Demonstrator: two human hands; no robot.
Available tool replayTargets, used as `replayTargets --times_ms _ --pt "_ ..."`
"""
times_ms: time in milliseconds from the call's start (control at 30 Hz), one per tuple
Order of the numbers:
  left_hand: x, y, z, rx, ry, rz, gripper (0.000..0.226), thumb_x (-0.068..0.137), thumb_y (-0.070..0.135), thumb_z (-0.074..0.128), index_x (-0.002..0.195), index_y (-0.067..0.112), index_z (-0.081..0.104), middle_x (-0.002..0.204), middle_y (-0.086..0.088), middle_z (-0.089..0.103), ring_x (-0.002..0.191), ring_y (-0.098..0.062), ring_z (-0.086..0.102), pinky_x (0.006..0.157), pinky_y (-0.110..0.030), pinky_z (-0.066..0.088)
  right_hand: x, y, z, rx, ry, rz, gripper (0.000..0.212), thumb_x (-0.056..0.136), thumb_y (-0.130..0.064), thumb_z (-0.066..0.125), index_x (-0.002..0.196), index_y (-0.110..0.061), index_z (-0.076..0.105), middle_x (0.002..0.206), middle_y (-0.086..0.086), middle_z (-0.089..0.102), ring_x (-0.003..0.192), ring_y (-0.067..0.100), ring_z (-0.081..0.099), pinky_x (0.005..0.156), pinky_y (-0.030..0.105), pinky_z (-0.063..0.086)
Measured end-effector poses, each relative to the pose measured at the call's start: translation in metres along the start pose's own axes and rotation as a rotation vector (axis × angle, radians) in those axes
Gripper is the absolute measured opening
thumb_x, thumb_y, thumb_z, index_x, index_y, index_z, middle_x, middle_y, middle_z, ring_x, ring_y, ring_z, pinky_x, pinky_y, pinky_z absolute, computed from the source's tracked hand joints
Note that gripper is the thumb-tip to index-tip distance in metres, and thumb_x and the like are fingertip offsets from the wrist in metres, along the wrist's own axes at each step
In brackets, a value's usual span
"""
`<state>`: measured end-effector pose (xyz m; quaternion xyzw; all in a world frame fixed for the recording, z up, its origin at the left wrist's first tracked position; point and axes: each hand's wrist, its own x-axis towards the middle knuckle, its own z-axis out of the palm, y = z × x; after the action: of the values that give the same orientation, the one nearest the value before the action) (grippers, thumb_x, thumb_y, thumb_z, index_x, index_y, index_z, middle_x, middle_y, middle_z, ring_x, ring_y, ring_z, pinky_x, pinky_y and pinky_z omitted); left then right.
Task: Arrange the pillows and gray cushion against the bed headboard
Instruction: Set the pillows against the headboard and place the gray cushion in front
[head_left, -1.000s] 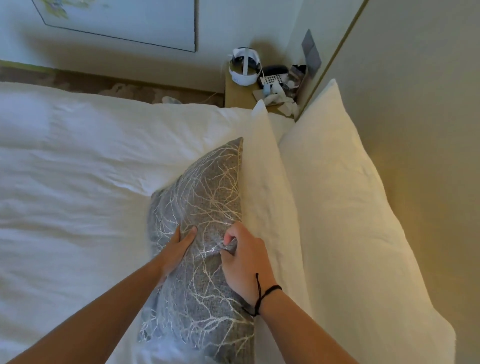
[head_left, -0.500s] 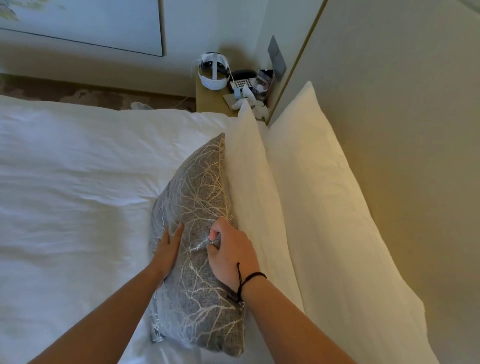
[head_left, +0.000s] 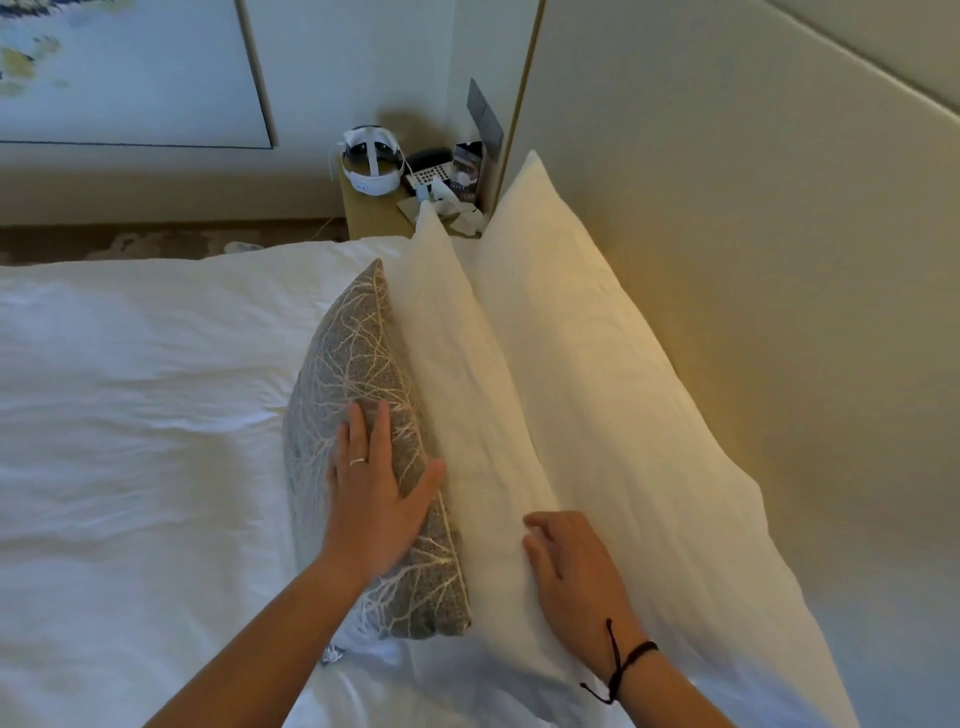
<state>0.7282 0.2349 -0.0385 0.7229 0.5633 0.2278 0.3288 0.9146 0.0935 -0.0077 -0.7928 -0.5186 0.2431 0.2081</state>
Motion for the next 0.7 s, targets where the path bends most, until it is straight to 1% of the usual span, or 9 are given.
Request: replayTargets --times_ms 67,133,167,233,300,433,633,700 --pt "-0.009 0.010 0.003 0.088 -0.003 0.042 0.096 0.079 0.084 0.031 0.156 0.033 0.003 0.165 -0.003 -0.010 0.151 -0.024 -0.010 0.120 -0.057 0.008 -0.016 0.015 0.002 0.051 0.066 0.057 0.019 0.102 -0.029 0.045 0.110 -0.028 0.062 0.103 -0.013 0.057 0.097 0.007 0.052 0.084 0.021 0.038" --pt "-0.015 0.019 0.005 0.127 -0.024 0.058 0.091 0.078 0.083 0.029 0.154 0.036 0.012 0.165 -0.001 -0.009 0.151 -0.024 -0.012 0.119 -0.060 0.007 -0.024 0.023 0.001 0.088 0.108 0.123 0.019 0.102 -0.025 0.043 0.103 -0.031 0.061 0.100 -0.013 0.059 0.095 0.008 0.053 0.080 0.018 0.035" --pt "-0.016 0.023 0.005 0.144 -0.030 0.068 0.088 0.079 0.082 0.030 0.153 0.036 0.017 0.165 -0.001 -0.007 0.151 -0.024 -0.011 0.118 -0.061 0.007 -0.024 0.026 0.001 0.082 0.097 0.148 0.021 0.102 -0.023 0.041 0.104 -0.030 0.061 0.101 -0.013 0.060 0.096 0.009 0.054 0.079 0.017 0.034" --pt "-0.013 0.029 0.004 0.179 -0.032 0.079 0.080 0.082 0.079 0.035 0.149 0.037 0.027 0.166 -0.001 -0.002 0.151 -0.025 -0.009 0.117 -0.063 0.008 -0.017 0.027 0.000 0.009 0.034 0.154 0.027 0.102 -0.018 0.039 0.114 -0.024 0.062 0.108 -0.007 0.062 0.099 0.011 0.055 0.078 0.017 0.034" --pt "-0.007 0.032 0.000 0.202 -0.030 0.068 0.073 0.084 0.075 0.039 0.146 0.036 0.033 0.166 -0.001 0.003 0.151 -0.026 -0.005 0.117 -0.064 0.011 -0.004 0.020 -0.001 -0.060 -0.031 0.132 0.031 0.101 -0.013 0.037 0.123 -0.022 0.057 0.115 -0.002 0.060 0.100 0.014 0.056 0.078 0.019 0.035" --pt "0.007 0.030 -0.008 0.281 -0.023 0.050 0.072 0.086 0.073 0.041 0.146 0.034 0.033 0.165 -0.002 0.007 0.151 -0.028 0.000 0.117 -0.062 0.017 0.032 -0.008 -0.006 -0.058 -0.122 0.085 0.038 0.096 -0.008 0.041 0.130 -0.021 0.051 0.118 0.006 0.056 0.099 0.024 0.057 0.076 0.025 0.038" --pt "0.035 0.030 -0.020 0.395 -0.027 0.062 0.068 0.086 0.070 0.042 0.143 0.032 0.039 0.164 -0.004 0.012 0.151 -0.027 0.004 0.117 -0.060 0.018 0.076 -0.028 -0.011 -0.037 -0.240 0.080 0.047 0.091 -0.001 0.042 0.136 -0.016 0.043 0.121 0.014 0.053 0.100 0.030 0.053 0.076 0.031 0.039" --pt "0.044 0.027 -0.024 0.417 -0.038 0.090 0.064 0.088 0.067 0.044 0.142 0.033 0.041 0.164 -0.004 0.015 0.151 -0.026 0.004 0.118 -0.060 0.017 0.088 -0.032 -0.009 -0.019 -0.256 0.076 0.050 0.089 0.000 0.042 0.135 -0.018 0.042 0.118 0.014 0.054 0.095 0.029 0.054 0.074 0.032 0.040"
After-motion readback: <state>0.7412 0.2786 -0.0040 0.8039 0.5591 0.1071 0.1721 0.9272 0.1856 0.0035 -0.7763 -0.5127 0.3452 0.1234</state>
